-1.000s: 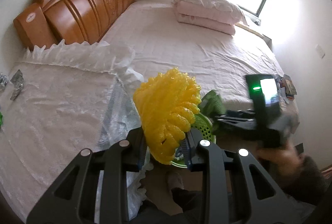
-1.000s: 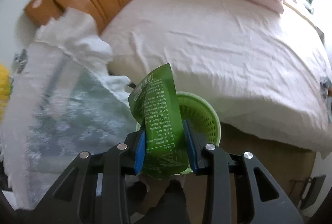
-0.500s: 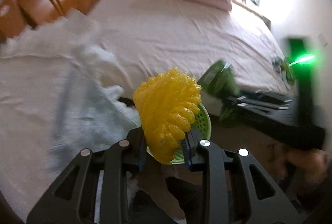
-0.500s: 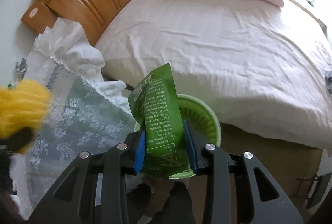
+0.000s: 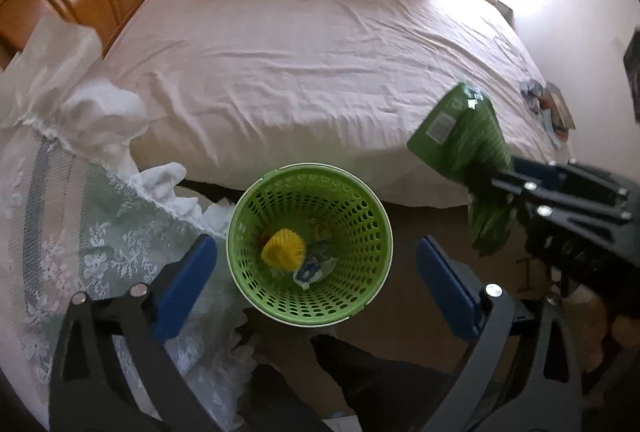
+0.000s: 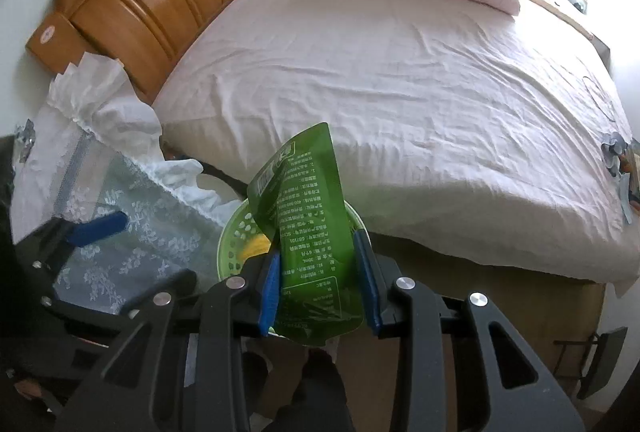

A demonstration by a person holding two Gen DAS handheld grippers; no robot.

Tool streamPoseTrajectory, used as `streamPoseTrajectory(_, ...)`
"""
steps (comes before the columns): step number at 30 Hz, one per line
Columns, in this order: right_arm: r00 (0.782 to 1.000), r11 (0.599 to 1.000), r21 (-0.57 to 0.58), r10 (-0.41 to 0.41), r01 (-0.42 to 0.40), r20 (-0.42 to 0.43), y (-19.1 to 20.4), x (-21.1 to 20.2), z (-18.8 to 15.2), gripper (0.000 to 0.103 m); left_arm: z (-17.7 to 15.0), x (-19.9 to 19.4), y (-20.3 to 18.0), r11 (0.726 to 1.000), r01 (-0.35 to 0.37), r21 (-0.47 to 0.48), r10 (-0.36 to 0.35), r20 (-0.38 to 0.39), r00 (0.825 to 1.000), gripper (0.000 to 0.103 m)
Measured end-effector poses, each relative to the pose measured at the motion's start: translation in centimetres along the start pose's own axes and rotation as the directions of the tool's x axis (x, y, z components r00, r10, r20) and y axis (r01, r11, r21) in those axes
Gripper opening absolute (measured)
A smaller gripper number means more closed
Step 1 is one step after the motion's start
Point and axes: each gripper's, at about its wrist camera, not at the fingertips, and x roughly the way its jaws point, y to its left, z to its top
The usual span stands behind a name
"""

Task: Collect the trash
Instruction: 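Carry both items to the wastebasket and open both tools over it, then turn both open tools back toward the bed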

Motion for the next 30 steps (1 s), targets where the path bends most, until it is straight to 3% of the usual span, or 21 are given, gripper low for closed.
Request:
streamPoseTrajectory(11, 0.995, 0.997, -0.056, 0.041, -0.046, -0.089, 3.3, 4.8, -0.1, 0.038, -1.5, -6.8, 5.5, 0.979, -0.061, -0.193, 0.082, 0.107, 0.991, 0.095)
streamPoseTrajectory(12, 0.994, 0.997, -0.061, 0.031, -0.037, -0.102, 3.8, 5.4, -0.1, 0.056, -1.9, -7.6, 6.1, 0.975, -0.077, -0.21, 0.103, 0.118, 0.988, 0.095)
streamPoseTrajectory(13, 0.994, 0.998, -0.068, 0.002, -0.009, -0.108, 4.3, 6.0, -0.2, 0.084, -2.1, -8.0, 6.5, 0.972, -0.087, -0.217, 0.116, 0.122, 0.986, 0.095)
streamPoseTrajectory(15, 0.992, 0.996, -0.088, -0.034, 0.023, -0.123, 5.2, 6.8, -0.4, 0.097, -2.8, -9.0, 7.3, 0.965, -0.111, -0.236, 0.144, 0.129, 0.981, 0.095)
streamPoseTrajectory(19, 0.982, 0.995, -0.093, -0.042, 0.025, -0.186, 6.0, 7.9, -1.1, 0.097, -4.4, -10.6, 8.8, 0.952, -0.132, -0.277, 0.174, 0.13, 0.976, 0.095)
streamPoseTrajectory(30, 0.983, 0.998, -0.058, -0.026, 0.016, -0.184, 6.1, 6.2, -1.7, 0.099, -7.4, -13.0, 13.1, 0.909, -0.169, -0.381, 0.231, 0.125, 0.965, 0.095)
